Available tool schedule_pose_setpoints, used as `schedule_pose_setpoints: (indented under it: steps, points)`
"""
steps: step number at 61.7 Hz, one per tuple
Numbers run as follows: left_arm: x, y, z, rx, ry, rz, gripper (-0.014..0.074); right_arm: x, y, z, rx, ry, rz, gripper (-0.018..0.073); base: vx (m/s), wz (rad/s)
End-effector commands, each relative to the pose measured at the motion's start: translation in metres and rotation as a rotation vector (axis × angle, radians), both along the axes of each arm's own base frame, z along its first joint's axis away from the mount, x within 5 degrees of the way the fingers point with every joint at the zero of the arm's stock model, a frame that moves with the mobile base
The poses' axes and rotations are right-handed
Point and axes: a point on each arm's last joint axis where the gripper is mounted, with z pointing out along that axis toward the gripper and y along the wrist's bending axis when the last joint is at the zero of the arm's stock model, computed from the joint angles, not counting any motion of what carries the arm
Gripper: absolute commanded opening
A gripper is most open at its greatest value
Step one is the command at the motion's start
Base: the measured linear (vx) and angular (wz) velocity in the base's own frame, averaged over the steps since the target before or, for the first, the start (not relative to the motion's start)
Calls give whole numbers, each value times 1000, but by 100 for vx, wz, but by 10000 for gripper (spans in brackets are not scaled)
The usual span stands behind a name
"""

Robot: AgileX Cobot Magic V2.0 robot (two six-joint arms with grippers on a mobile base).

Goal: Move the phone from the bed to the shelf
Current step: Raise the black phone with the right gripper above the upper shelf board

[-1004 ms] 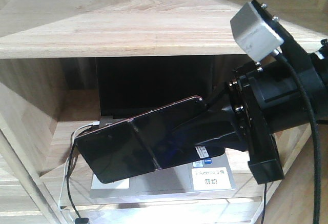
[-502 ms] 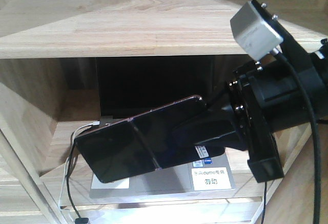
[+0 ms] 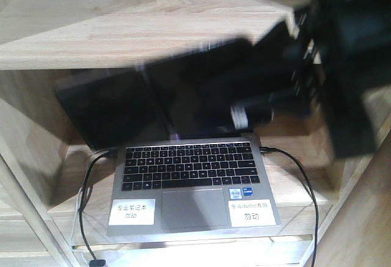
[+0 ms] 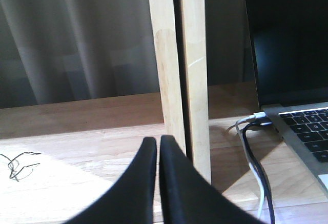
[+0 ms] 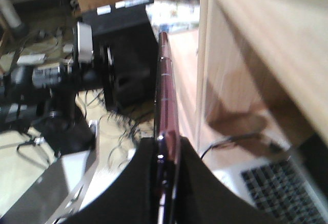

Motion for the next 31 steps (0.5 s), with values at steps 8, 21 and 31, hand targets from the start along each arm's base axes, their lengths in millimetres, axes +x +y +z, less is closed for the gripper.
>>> schedule_pose_setpoints:
  steps: [8,21,31]
  points:
    - [-1,0,15,-10,-108,3,1,-3,-4,47,202,-154,-126,-2,0,0]
    - [-1,0,15,-10,-108,3,1,20,4,62,231,-190,-142,-2,0,0]
    - [-1,0,15,-10,-108,3,1,48,15,70,255,-193,-132,-2,0,0]
